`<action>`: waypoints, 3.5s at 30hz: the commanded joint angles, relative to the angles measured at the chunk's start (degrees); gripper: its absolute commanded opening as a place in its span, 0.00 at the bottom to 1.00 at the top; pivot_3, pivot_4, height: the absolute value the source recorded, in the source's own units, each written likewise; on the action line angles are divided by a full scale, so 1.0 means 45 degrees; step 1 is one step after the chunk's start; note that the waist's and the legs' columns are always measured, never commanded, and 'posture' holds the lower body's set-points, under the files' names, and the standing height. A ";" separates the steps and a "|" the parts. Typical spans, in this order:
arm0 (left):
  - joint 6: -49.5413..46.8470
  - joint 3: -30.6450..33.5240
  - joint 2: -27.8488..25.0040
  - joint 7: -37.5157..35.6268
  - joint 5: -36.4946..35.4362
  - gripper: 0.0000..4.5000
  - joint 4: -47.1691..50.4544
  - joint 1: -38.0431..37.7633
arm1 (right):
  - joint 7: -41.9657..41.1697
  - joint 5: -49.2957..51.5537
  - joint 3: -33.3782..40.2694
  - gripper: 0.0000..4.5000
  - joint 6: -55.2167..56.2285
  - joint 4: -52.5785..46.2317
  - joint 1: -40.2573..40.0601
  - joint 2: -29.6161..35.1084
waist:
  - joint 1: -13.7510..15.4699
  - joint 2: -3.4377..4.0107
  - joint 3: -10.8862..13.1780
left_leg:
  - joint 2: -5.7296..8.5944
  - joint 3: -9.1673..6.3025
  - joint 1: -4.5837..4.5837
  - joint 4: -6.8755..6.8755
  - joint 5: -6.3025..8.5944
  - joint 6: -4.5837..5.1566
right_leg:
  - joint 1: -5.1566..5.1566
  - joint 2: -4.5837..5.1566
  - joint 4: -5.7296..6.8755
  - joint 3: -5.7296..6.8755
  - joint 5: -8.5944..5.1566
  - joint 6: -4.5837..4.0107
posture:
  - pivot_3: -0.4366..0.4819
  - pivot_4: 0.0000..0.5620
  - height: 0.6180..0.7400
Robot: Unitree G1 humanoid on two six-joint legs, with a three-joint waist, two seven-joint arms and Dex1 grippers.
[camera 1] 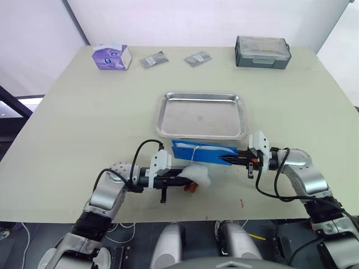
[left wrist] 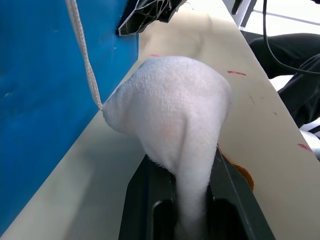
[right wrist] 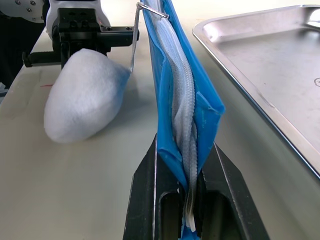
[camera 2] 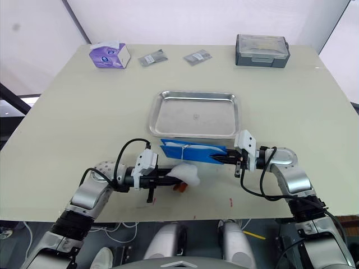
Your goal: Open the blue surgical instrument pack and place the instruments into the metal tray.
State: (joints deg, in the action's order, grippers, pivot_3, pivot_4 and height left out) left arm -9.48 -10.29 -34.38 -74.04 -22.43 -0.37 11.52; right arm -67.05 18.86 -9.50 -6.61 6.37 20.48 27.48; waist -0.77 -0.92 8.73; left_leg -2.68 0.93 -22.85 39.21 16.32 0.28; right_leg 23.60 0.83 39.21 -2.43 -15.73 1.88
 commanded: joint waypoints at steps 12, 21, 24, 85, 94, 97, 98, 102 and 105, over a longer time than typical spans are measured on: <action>-0.2681 0.3903 -0.4040 -0.2234 -0.3052 0.01 0.0645 -0.0164 | -0.0659 0.0668 0.0486 0.00 0.0545 -0.0379 -0.0074 -0.0067 | -0.0007 0.0000 0.0013 | -0.0004 0.0001 0.0001 -0.0005 0.0000 0.0000 | 0.0001 0.0000 -0.0010 0.0008 -0.0002 -0.0001 | 0.48 0.27 0.93; -0.0968 0.4243 -0.4711 -0.2672 -0.1642 0.01 -0.1758 -0.0164 | -0.0873 0.2421 0.1050 0.00 -0.1063 -0.1754 -0.0200 -0.0067 | 0.0001 0.0002 0.0014 | -0.0005 0.0005 0.0000 -0.0007 0.0000 0.0000 | 0.0002 -0.0001 -0.0012 0.0009 -0.0002 -0.0002 | 0.48 0.27 0.93; -0.0691 0.4218 -0.4653 -0.2718 -0.1496 0.01 -0.2137 -0.0165 | -0.0760 0.2907 0.1217 0.00 -0.1579 -0.2195 -0.0254 -0.0068 | 0.0006 0.0002 0.0015 | -0.0006 0.0005 0.0000 -0.0007 0.0000 0.0000 | 0.0002 0.0000 -0.0011 0.0010 -0.0002 -0.0002 | 0.48 0.27 0.93; 0.1535 0.2393 -0.7487 -0.4102 0.0767 0.99 -0.7160 0.3910 | -0.0039 0.0510 -0.0134 0.00 -0.0362 -0.1084 0.0898 -0.0711 | -0.0005 -0.0014 0.0029 | -0.0008 0.0012 -0.0008 -0.0006 0.0000 0.0000 | 0.0013 -0.0001 -0.0004 0.0013 -0.0002 -0.0001 | 0.48 0.27 0.93; -0.0221 0.3108 -0.6499 -0.3798 -0.0651 0.99 -0.5340 0.3736 | -0.0039 0.0451 -0.0179 0.00 -0.0280 -0.1051 0.0858 -0.0755 | -0.0005 -0.0018 0.0031 | -0.0007 0.0011 -0.0009 -0.0005 0.0000 0.0000 | 0.0012 0.0001 -0.0002 0.0013 -0.0002 -0.0001 | 0.48 0.27 0.93; -0.0425 0.3234 -0.6180 -0.3540 -0.0689 0.99 -0.4967 0.3625 | -0.0047 0.0462 -0.0183 0.00 -0.0299 -0.1097 0.0840 -0.0752 | -0.0028 -0.0017 0.0031 | -0.0008 0.0011 -0.0008 -0.0005 0.0000 0.0000 | 0.0014 -0.0002 0.0001 0.0012 -0.0002 -0.0001 | 0.48 0.27 0.93; -0.0545 0.3272 -0.6082 -0.3488 -0.0737 0.99 -0.4834 0.3598 | -0.0055 0.0464 -0.0176 0.00 -0.0299 -0.1114 0.0822 -0.0733 | -0.0029 -0.0018 0.0032 | -0.0009 0.0010 -0.0008 -0.0005 0.0000 0.0000 | 0.0014 -0.0004 0.0001 0.0012 -0.0002 -0.0002 | 0.48 0.27 0.93; -0.0577 0.3349 -0.5744 -0.3250 -0.0695 0.99 -0.4574 0.3558 | -0.0105 0.0502 -0.0134 0.00 -0.0306 -0.1170 0.0760 -0.0661 | -0.0016 -0.0018 0.0032 | -0.0009 0.0009 -0.0008 -0.0005 0.0000 0.0000 | 0.0014 -0.0003 0.0001 0.0012 -0.0002 -0.0002 | 0.48 0.27 0.93; -0.0479 0.3343 -0.5169 -0.2859 -0.0685 0.99 -0.4384 0.3798 | -0.0178 0.0535 -0.0146 0.00 -0.0290 -0.1173 0.0786 -0.0656 | 0.0000 -0.0019 0.0032 | -0.0008 0.0011 -0.0008 -0.0004 0.0000 -0.0001 | 0.0013 -0.0001 0.0002 0.0013 -0.0002 -0.0002 | 0.48 0.27 0.93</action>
State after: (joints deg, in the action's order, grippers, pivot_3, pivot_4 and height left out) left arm -11.93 2.97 -58.08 -87.66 -24.87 -22.11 27.38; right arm -67.19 19.63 -11.76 -9.09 3.26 23.84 24.43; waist -0.77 -1.01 8.87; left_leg -2.72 0.98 -22.89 39.19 16.32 0.28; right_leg 23.66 0.82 39.21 -2.37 -15.73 1.87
